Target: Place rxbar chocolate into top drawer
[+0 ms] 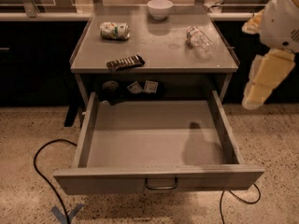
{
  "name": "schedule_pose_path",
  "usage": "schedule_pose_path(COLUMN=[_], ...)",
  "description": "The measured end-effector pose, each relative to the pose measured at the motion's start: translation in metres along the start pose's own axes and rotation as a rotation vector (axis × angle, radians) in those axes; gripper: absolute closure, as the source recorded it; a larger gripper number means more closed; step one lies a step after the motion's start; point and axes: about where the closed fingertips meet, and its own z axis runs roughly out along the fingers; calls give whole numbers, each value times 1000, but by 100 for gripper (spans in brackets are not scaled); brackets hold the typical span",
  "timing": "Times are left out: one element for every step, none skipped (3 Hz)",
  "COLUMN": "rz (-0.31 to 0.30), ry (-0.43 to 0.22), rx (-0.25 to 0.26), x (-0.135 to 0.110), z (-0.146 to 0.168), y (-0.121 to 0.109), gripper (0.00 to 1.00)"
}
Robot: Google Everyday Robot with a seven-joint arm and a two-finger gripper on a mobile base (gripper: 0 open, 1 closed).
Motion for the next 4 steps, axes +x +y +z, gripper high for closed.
schedule_pose_path(rz=[-87,-176,-254,-349], ry=[-36,-60,-96,-125], rx=[85,121,87,30], x=[-33,-73,-115,-161], z=[0,15,44,75], y=[-45,-89,-114,-115], gripper=[0,0,0,0])
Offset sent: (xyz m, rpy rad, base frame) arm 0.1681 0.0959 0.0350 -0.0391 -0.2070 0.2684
